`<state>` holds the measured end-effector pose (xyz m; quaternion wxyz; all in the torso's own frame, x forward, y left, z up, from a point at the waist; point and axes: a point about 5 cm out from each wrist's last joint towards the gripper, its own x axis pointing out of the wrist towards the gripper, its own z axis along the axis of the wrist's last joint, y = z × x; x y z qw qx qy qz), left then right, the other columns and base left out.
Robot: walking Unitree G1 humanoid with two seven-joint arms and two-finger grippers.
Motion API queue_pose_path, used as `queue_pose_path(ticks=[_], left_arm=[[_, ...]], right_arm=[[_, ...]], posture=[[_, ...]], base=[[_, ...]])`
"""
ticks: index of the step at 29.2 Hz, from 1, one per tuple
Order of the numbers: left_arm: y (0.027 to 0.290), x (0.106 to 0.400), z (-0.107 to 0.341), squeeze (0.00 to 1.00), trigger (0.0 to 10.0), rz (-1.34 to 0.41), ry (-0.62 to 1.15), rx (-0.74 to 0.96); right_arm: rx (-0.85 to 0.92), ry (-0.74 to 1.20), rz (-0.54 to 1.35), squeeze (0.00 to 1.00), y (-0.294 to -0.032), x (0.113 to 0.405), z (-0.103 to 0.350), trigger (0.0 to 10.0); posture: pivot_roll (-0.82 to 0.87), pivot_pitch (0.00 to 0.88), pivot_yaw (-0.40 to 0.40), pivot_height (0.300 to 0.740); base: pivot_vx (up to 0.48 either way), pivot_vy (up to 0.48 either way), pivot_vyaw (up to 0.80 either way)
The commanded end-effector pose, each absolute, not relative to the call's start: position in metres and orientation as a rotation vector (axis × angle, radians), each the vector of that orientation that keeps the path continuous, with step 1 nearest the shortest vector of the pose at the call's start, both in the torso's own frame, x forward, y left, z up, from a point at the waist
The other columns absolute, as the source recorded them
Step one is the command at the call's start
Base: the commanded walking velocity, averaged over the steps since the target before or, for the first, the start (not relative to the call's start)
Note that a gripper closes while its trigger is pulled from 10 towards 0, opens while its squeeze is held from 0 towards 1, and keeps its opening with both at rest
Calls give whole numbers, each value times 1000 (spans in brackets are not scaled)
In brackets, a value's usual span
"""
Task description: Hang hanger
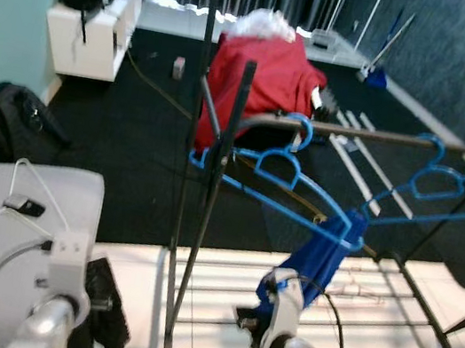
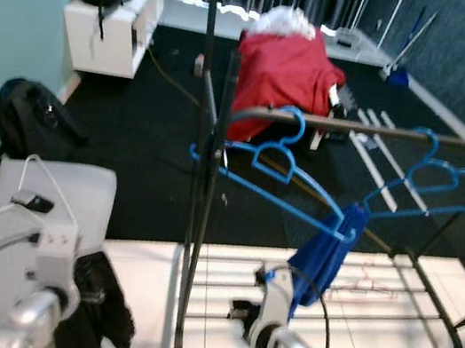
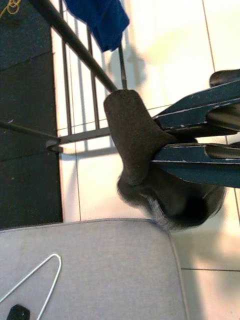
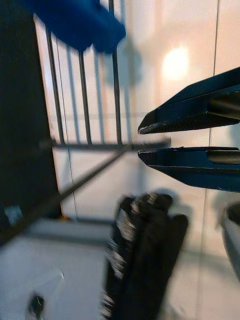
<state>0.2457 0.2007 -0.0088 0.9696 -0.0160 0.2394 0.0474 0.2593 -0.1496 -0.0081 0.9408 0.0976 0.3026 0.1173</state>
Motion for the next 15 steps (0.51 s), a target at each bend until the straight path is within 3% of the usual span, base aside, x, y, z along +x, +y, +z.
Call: queue_pose_path(ticks=[1, 11, 15], left_arm=[[198, 251, -4, 0, 10000, 98, 438, -26], [201, 251, -10, 0, 10000, 134, 438, -46], [199, 261, 6, 0, 10000, 101, 340, -9]], right_arm=[[175, 622, 184, 0, -152, 257, -16, 10000], [202, 611, 102, 0, -158, 251, -29, 10000], [175, 559, 108, 0, -158, 258, -25, 10000]], posture=[[4, 0, -78, 740], [-4, 4, -84, 740], [-15, 6, -83, 740]], base=[[0, 0, 0], [0, 0, 0], [0, 0, 0]])
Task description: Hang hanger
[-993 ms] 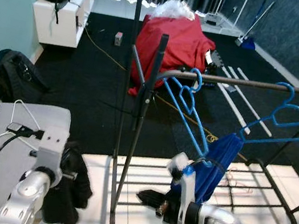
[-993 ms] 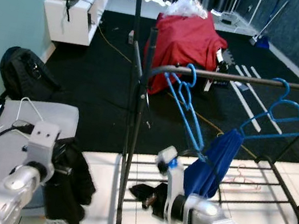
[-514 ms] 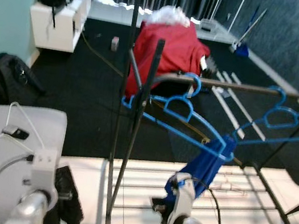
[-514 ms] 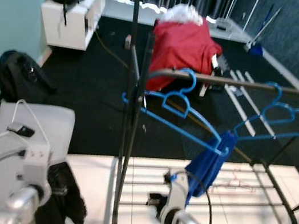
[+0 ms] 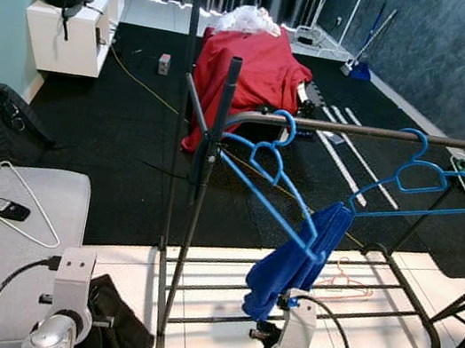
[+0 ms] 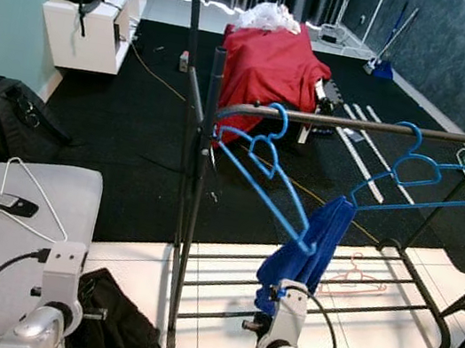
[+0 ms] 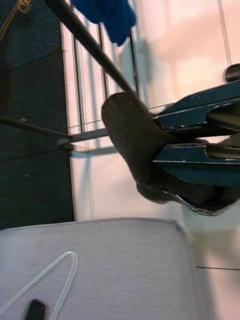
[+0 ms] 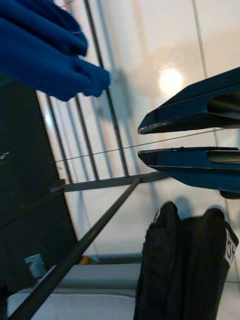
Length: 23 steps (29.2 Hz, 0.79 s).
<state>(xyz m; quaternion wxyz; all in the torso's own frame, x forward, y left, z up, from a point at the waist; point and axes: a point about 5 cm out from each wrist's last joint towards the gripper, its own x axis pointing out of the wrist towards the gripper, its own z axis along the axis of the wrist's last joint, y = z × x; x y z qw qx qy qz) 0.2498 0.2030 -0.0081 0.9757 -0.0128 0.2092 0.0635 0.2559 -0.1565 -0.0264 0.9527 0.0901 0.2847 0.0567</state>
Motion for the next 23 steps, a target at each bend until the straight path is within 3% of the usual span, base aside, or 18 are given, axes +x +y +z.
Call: queue_pose_path(ticks=[1, 12, 23], left_arm=[[199, 262, 9, 0, 10000, 88, 314, 6], [203, 256, 26, 0, 10000, 59, 204, 8], [193, 265, 23, 0, 10000, 35, 218, 28]], right_arm=[[171, 550, 104, 0, -158, 260, -23, 10000], [190, 483, 164, 0, -150, 275, -11, 10000], [228, 524, 172, 0, -145, 271, -18, 10000]], posture=[[-15, 6, -83, 740], [-4, 51, -77, 740], [-28, 46, -76, 740]], base=[[0, 0, 0], [0, 0, 0], [0, 0, -800]])
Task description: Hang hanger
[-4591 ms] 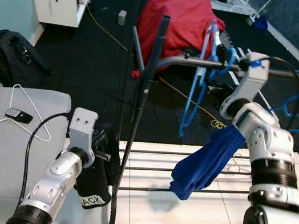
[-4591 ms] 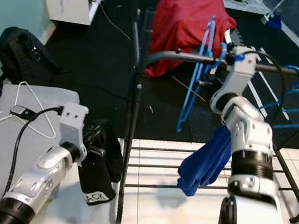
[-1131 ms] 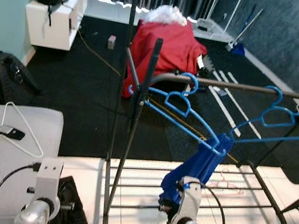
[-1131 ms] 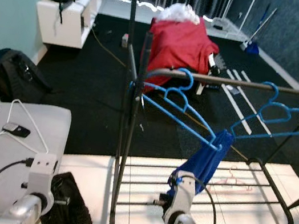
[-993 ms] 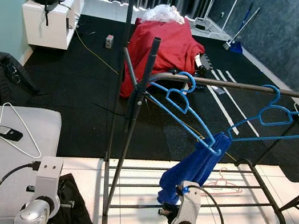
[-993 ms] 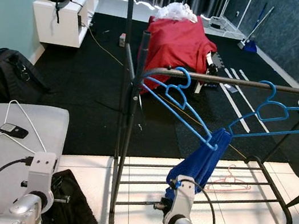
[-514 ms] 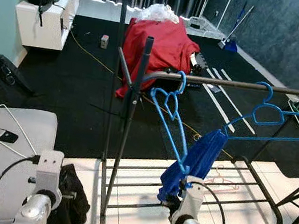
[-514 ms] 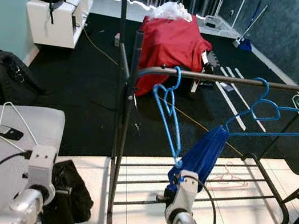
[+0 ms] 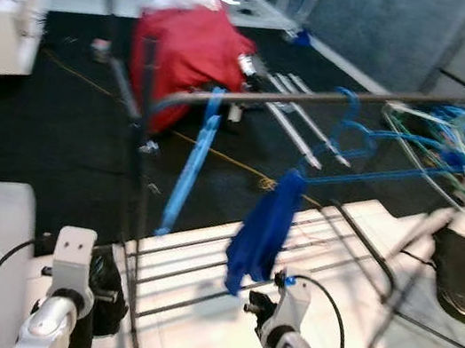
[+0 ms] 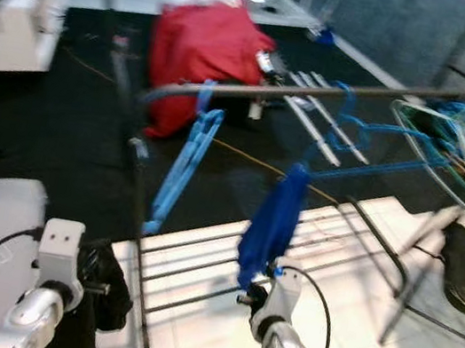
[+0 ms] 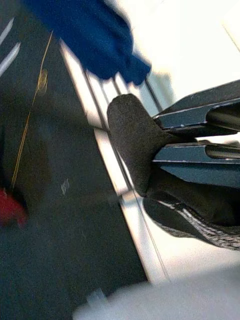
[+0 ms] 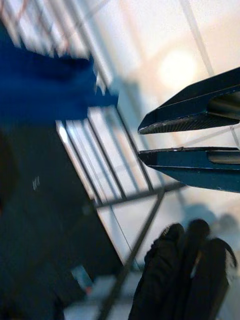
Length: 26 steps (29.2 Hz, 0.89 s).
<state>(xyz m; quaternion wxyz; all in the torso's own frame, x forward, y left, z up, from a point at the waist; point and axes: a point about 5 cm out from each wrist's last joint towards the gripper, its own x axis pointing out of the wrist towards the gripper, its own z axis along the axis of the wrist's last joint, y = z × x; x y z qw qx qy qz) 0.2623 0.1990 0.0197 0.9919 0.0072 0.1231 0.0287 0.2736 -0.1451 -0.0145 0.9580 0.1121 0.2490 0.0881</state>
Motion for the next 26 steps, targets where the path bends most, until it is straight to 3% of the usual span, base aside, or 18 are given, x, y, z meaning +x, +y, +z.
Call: queue_pose_path(ticks=[1, 26], left_arm=[[191, 267, 25, 0, 10000, 21, 214, 45], [195, 267, 24, 0, 10000, 20, 221, 47]], right_arm=[[220, 529, 175, 0, -146, 271, -19, 10000], [177, 574, 186, 0, -144, 274, -21, 10000]], posture=[[-20, 52, -74, 740], [-48, 31, -79, 740]], base=[[0, 0, -800], [0, 0, -800]])
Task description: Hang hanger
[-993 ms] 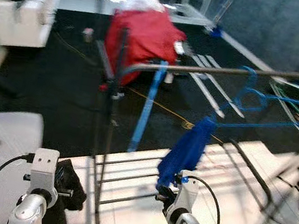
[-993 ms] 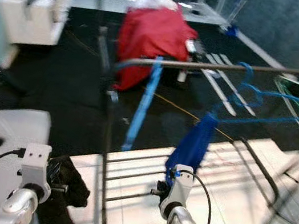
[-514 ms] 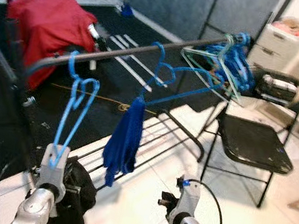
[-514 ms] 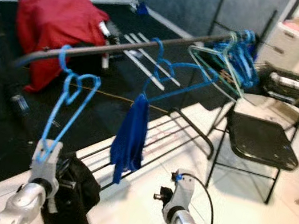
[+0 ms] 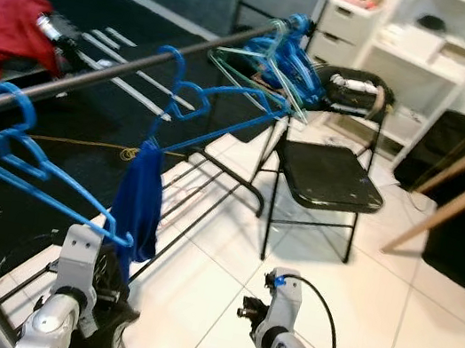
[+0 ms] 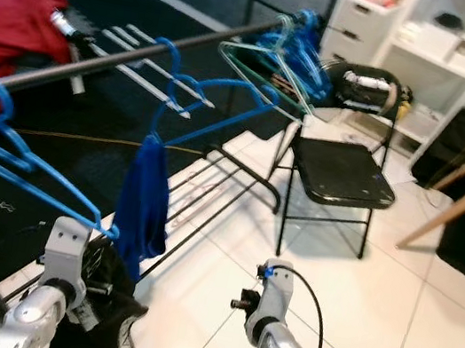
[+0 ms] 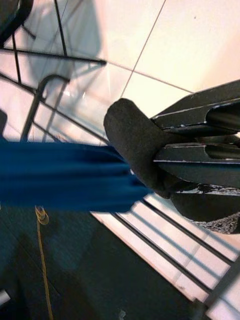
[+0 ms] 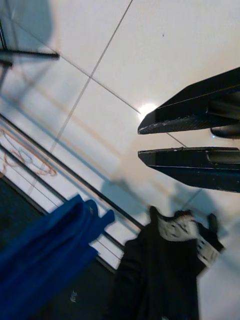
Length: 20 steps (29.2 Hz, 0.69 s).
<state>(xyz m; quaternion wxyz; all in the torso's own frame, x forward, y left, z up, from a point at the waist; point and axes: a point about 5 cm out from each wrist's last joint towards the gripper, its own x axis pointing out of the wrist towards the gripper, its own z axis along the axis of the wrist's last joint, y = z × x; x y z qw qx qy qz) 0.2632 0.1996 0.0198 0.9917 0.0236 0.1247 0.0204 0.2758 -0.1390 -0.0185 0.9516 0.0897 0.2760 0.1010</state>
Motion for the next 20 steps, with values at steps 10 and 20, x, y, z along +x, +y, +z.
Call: queue_pose_path(ticks=[10, 20], left_arm=[[189, 271, 23, 0, 10000, -1, 230, 61], [190, 268, 23, 0, 10000, 18, 225, 46]], right_arm=[[165, 574, 169, 0, -150, 273, -21, 10000], [154, 582, 181, 0, -149, 273, -22, 10000]], posture=[[-48, 32, -84, 740], [-12, 47, -110, 740]], base=[[0, 0, -800], [0, 0, -800]])
